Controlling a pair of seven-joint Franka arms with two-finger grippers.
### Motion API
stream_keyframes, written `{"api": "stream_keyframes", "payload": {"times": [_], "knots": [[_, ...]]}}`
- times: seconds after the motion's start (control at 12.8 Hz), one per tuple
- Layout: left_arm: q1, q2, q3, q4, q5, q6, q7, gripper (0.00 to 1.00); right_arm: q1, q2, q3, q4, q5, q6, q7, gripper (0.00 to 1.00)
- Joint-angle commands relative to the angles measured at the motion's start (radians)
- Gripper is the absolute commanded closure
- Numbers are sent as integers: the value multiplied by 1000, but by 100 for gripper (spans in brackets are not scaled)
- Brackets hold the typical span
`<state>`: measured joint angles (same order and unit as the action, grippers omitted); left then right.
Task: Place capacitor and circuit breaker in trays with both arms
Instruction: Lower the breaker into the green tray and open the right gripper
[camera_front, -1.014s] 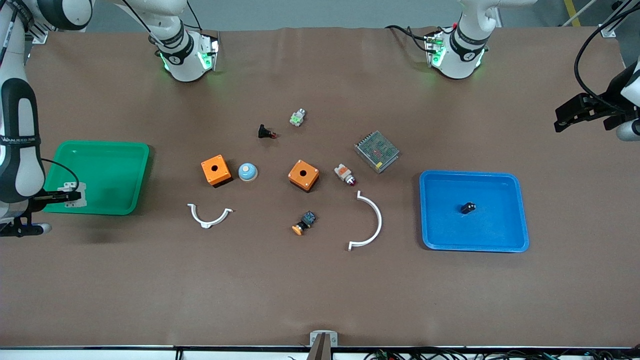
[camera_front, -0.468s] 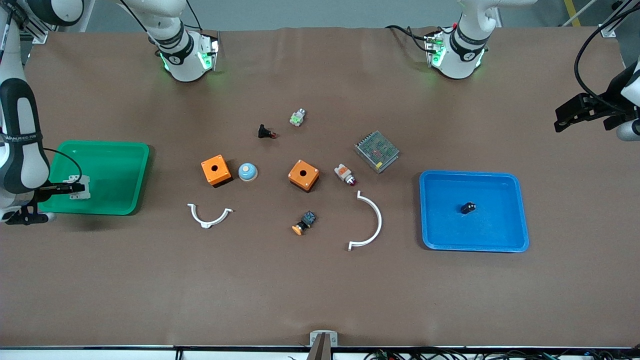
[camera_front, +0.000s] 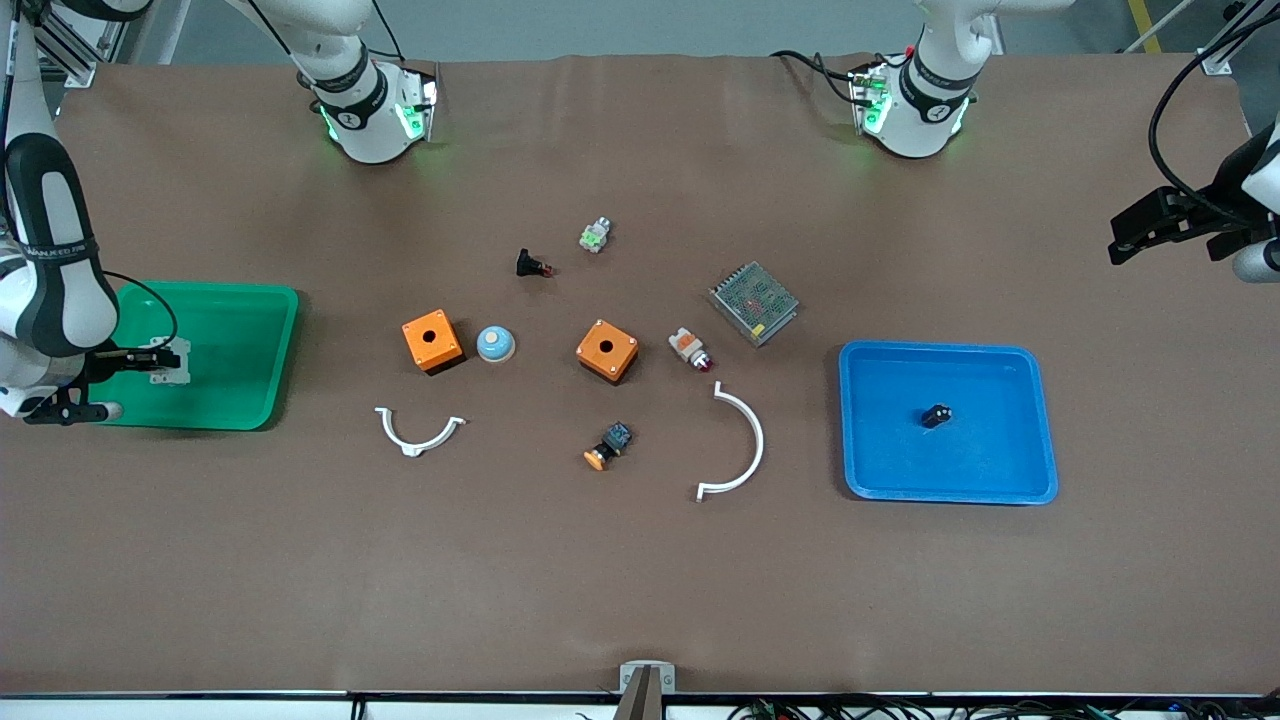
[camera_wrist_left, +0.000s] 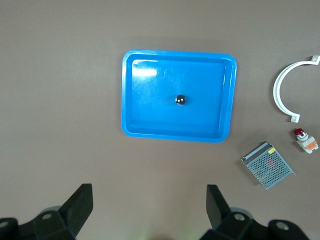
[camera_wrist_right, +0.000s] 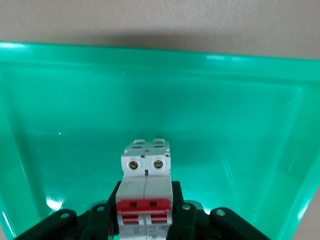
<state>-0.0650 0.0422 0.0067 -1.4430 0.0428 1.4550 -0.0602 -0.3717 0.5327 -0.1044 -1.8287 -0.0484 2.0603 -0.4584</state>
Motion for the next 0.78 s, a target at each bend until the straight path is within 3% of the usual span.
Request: {"api": "stream_keyframes", "payload": {"times": [0.0,0.23,0.31,0.47,0.7], "knots": [[1,-19,4,-13,-14,10,19,0,-30,-48,22,-64,-24,12,-3,88],[-1,-19,4,-13,-15,11,19,0,-30,-39,22,-70,-19,53,0,86],[1,-18,4,-13,-15,13,19,0,-29,-34,22,-69,-16,69,3,71],[1,-18,4,-13,-15,21,19,0,-29,-28,23,-64,-14,64,12,0],[2,-18,6,-13,-15,31,19,0,-7,-83,26,-11,-14,-47,15,0]]}}
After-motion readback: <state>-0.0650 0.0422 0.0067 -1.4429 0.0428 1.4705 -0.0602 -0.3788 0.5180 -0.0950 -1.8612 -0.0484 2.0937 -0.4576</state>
